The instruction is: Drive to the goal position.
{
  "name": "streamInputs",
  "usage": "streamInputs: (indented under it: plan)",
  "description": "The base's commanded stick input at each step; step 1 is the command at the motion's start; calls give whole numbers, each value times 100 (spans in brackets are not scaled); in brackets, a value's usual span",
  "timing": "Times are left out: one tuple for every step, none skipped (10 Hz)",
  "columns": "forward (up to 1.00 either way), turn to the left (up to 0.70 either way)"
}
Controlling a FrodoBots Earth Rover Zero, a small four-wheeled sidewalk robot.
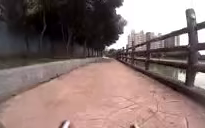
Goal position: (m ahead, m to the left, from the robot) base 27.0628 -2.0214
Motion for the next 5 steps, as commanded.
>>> streamInputs:
  plan:
    - [100,0]
    - [100,-3]
    - [100,-6]
    - [100,-40]
    - [100,-39]
